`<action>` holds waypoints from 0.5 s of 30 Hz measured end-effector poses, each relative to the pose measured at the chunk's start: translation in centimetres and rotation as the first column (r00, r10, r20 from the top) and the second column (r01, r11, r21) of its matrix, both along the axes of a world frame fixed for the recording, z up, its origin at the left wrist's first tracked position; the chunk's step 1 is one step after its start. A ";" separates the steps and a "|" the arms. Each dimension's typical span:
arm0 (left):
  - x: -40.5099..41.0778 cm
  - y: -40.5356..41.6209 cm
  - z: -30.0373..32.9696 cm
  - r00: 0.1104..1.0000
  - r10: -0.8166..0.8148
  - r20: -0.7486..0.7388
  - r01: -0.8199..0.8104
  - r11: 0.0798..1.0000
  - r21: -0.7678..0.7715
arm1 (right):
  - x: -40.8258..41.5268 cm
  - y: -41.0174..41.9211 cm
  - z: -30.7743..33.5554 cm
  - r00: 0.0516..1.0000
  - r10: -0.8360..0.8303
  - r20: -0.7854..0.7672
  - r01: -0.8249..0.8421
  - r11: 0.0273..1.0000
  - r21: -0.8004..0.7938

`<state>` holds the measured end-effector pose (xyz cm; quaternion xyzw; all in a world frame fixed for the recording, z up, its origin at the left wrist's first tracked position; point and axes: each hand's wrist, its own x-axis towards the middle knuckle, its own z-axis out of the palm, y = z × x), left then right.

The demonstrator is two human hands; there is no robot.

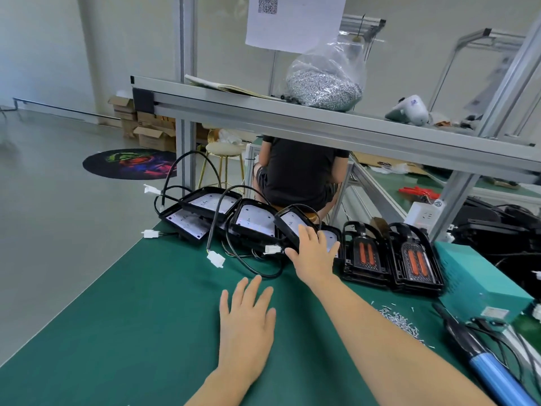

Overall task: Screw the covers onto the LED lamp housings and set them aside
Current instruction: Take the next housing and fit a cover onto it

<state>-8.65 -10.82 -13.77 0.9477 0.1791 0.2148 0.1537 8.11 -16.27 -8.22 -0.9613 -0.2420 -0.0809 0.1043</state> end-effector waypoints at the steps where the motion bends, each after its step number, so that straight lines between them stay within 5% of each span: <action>1: -0.2 0.4 0.5 0.992 0.009 0.129 -0.010 1.000 0.012 | 0.1 0.2 0.0 1.000 0.000 0.000 0.000 1.000 0.005; 3: -0.1 1.5 1.1 0.938 0.067 0.339 -0.082 0.996 0.029 | 0.3 0.6 -0.1 1.000 0.006 -0.018 -0.006 0.999 0.052; 5: 0.6 3.0 2.5 0.913 0.158 0.375 -0.151 0.987 -0.048 | 0.4 0.9 0.0 0.998 0.015 -0.056 -0.006 0.989 0.149; 10: 4.1 7.1 5.7 0.917 0.348 0.196 -0.247 0.880 -0.407 | 0.6 1.0 0.2 0.996 0.038 -0.075 -0.021 0.977 0.214; 15: 6.6 9.4 6.3 0.931 0.357 0.071 -0.193 0.650 -0.735 | 1.5 0.1 0.8 0.994 -0.030 -0.108 0.053 0.976 0.213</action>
